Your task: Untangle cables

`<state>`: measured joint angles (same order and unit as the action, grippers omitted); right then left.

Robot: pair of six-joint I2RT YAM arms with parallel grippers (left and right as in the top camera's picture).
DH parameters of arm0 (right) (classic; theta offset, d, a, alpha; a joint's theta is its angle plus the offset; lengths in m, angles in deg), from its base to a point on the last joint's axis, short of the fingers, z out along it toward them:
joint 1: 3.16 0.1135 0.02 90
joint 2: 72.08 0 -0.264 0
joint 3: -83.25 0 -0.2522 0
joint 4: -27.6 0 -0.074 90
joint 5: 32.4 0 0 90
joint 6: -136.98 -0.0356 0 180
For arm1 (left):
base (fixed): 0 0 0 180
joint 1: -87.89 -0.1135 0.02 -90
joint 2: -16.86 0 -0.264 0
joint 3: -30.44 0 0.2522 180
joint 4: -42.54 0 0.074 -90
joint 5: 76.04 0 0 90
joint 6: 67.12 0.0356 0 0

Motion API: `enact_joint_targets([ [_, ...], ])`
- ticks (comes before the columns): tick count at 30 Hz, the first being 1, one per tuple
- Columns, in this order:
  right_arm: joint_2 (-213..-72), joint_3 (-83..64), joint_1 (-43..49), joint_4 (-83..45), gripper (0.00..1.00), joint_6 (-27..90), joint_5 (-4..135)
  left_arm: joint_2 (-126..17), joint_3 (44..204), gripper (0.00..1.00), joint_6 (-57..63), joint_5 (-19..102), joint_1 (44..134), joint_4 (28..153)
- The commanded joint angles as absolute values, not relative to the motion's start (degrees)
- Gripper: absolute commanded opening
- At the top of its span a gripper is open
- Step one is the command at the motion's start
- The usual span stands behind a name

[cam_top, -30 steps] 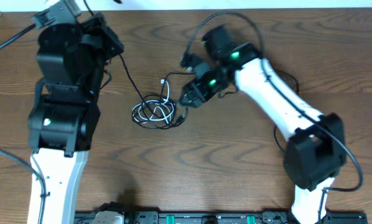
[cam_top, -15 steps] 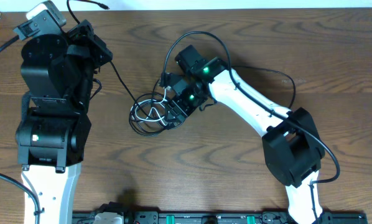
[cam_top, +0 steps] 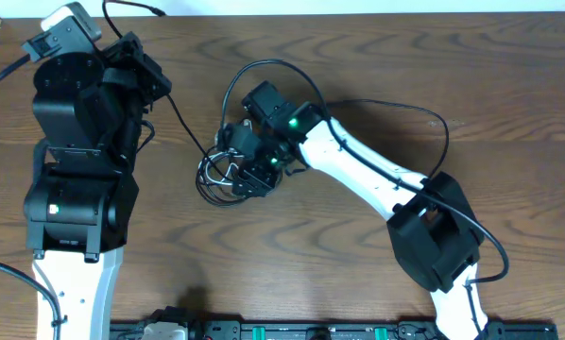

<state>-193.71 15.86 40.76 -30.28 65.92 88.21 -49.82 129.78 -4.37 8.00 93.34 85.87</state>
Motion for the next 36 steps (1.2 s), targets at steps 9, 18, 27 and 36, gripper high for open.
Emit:
enact_joint_targets([
  [9, -194.10, 10.72, 41.90, -22.93, 0.48, 61.11, 78.71, -49.64, 130.04, 0.07, -5.09, 7.45, 93.04, 86.28],
  [18, -194.10, 7.31, 41.92, -19.24, 0.22, 59.98, 78.42, -49.68, 130.04, 0.08, -5.09, 7.43, 93.04, 86.98],
  [27, -190.71, 9.87, 37.79, -19.92, 0.01, 48.26, 75.54, -49.71, 130.02, 0.08, -5.07, 7.43, 93.04, 88.90],
  [36, -176.22, 15.20, 33.22, -26.34, 0.01, 45.42, 77.04, -51.52, 130.02, 0.25, -4.78, 7.19, 93.04, 92.84],
])
